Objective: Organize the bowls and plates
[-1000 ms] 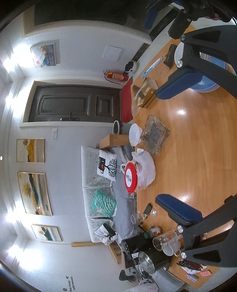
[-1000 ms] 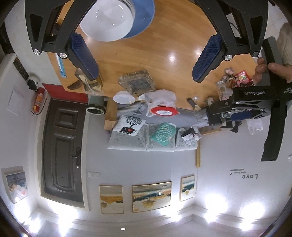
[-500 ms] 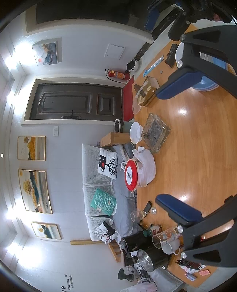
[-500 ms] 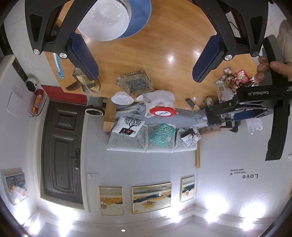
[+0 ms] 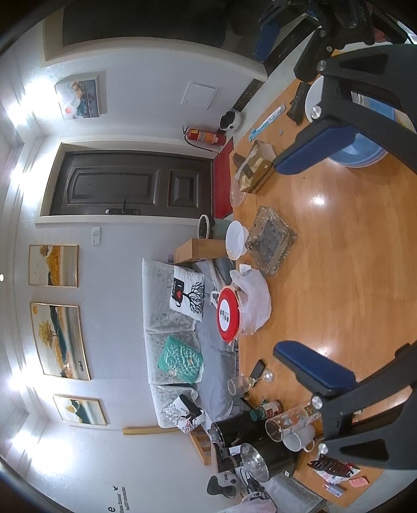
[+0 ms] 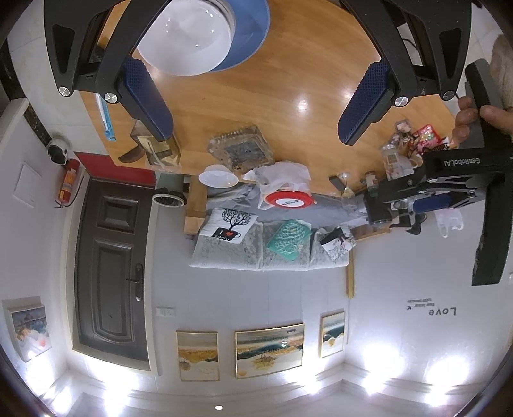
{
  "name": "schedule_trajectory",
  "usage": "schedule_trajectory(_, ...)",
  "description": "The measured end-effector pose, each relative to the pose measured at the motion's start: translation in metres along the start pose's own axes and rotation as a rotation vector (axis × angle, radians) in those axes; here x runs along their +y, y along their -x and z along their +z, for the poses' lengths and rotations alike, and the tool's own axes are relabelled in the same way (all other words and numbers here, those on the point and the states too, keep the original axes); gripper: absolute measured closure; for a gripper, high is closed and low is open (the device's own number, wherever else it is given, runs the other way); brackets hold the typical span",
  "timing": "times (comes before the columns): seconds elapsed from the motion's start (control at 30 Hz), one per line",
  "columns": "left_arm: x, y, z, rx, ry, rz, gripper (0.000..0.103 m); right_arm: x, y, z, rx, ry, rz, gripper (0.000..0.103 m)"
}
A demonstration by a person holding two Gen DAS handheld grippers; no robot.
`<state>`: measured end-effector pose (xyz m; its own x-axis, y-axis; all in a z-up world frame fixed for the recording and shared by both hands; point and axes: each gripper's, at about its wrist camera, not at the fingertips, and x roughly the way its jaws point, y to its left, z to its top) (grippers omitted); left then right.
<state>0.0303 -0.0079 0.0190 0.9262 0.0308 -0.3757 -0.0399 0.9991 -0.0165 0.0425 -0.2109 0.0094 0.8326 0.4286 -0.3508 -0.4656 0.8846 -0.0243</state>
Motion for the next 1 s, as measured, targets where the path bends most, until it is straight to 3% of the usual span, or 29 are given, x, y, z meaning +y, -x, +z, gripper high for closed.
schedule_trajectory(1.0, -0.014, 0.000, -0.003, 0.018, -0.011, -0.018, 0.000, -0.011, 0.000, -0.004, 0.018, -0.043, -0.018, 0.001)
